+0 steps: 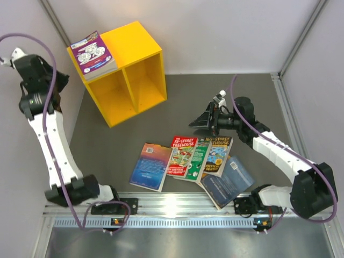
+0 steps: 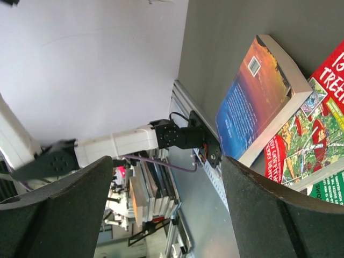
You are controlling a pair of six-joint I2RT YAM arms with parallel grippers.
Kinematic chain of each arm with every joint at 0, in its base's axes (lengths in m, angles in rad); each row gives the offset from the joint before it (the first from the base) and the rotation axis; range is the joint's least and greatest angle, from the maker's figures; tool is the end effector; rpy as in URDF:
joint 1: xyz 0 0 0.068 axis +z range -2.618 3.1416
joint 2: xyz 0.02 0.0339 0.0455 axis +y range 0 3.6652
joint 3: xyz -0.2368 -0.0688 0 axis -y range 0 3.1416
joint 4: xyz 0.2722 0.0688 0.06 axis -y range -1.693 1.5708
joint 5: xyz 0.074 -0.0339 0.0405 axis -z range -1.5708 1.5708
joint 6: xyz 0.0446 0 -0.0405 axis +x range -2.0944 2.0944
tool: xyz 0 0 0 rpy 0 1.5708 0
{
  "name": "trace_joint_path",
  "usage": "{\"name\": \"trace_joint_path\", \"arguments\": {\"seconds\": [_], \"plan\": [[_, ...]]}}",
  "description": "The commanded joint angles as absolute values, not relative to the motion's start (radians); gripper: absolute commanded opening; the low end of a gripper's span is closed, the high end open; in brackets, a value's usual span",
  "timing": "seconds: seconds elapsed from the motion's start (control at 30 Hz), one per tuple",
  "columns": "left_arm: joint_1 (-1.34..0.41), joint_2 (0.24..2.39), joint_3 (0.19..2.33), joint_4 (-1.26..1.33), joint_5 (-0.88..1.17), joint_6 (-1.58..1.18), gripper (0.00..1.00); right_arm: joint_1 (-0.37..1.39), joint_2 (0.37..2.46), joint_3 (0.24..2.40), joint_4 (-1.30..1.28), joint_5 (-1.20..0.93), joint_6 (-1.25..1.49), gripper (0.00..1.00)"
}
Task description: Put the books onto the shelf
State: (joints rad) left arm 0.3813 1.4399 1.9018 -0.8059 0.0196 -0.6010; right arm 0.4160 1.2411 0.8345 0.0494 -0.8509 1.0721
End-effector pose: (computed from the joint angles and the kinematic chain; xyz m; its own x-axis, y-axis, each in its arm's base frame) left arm 0.2952 0.1174 0.4833 -0.0575 -0.6321 -0.7727 -0.4697 0.7001 -0.5378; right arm 0.2736 0.1575 0.2488 -0.9528 0.2121 -0.2172 -0.1547 0.2764 0.9485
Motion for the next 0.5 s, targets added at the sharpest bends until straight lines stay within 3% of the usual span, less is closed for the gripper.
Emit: {"name": "trace_joint_path", "arguments": {"seconds": [0.0,0.03,0.13,0.17,0.3,0.33,0.47], "plan": [[0.336,1.295,1.710,-0.848,-0.005,-0.614,0.06,0.425,1.287,0.913,0.005,-0.862,1.005,0.82],[0.324,1.264,1.645,-0.847,-0.005,-0.624,0.07,0.426,1.305,0.920,-0.039,-0.865,0.994,0.82],[0.295,1.158,1.406,-0.851,0.145,-0.652,0.25,0.465,1.368,0.985,-0.132,-0.858,0.919,0.82],[0.285,1.141,1.357,-0.857,0.191,-0.653,0.47,0.504,1.380,1.008,-0.208,-0.847,0.892,0.83],[0.137,1.069,1.128,-0.861,0.288,-0.660,0.87,0.638,1.472,1.080,-0.330,-0.775,0.811,0.88],[0.108,1.063,1.099,-0.856,0.296,-0.664,0.90,0.655,1.489,1.075,-0.330,-0.776,0.821,0.99],[0.015,1.072,0.979,-0.821,0.348,-0.681,0.94,0.707,1.537,1.042,-0.324,-0.770,0.859,1.00]]}}
